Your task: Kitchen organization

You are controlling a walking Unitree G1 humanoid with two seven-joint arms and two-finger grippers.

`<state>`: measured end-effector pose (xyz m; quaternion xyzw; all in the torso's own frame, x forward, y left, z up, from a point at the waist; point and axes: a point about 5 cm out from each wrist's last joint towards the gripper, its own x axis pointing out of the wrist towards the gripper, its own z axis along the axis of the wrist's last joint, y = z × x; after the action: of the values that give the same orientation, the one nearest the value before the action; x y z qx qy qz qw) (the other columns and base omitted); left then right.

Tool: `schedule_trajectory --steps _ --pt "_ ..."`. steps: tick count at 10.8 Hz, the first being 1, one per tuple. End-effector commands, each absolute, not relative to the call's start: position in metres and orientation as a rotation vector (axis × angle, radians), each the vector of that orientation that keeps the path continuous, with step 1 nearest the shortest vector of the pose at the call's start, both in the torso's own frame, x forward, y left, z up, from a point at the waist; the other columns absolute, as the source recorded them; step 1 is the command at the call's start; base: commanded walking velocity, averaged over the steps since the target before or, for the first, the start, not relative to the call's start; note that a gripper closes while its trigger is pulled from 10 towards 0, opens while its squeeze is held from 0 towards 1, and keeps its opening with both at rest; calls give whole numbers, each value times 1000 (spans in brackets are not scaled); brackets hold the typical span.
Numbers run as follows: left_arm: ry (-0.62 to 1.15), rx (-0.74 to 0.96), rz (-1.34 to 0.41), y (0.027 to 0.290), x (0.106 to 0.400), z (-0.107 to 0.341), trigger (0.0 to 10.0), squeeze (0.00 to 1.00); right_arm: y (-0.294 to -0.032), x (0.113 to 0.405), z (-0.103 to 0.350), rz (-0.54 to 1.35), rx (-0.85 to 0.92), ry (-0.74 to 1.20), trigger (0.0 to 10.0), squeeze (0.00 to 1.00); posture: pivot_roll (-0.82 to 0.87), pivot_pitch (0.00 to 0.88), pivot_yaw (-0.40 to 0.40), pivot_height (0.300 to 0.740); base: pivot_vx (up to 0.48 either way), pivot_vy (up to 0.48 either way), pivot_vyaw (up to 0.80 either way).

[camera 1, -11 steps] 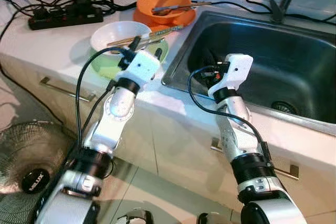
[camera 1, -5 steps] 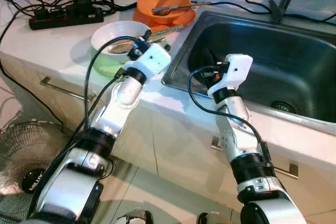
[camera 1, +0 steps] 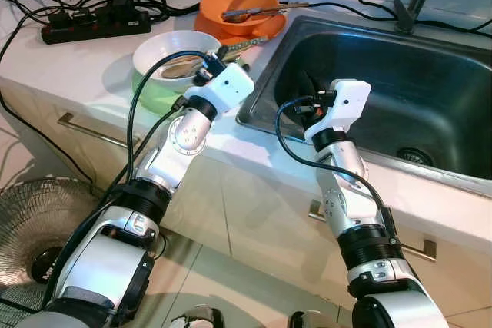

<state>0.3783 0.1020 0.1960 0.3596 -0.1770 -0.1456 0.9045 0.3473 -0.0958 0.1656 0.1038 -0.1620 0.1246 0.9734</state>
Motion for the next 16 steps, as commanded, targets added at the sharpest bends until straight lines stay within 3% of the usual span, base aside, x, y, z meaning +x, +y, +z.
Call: schedule_trajectory --steps 1,11,12,16 --pt "-397 760 -297 101 380 204 0 0 -96 347 166 244 214 -331 10000 0 13 75 49 740 0 0 0" --pt "-435 720 -297 99 380 212 0 0 -96 347 165 243 217 -325 10000 0 16 74 46 740 0 0 0" --pt "-439 671 -304 98 379 215 10000 0 -96 347 164 245 217 -324 10000 0 17 74 46 740 0 0 0" --pt "-452 472 -357 102 373 237 10000 0 -96 347 164 253 215 -319 10000 0 23 77 39 740 0 0 0"
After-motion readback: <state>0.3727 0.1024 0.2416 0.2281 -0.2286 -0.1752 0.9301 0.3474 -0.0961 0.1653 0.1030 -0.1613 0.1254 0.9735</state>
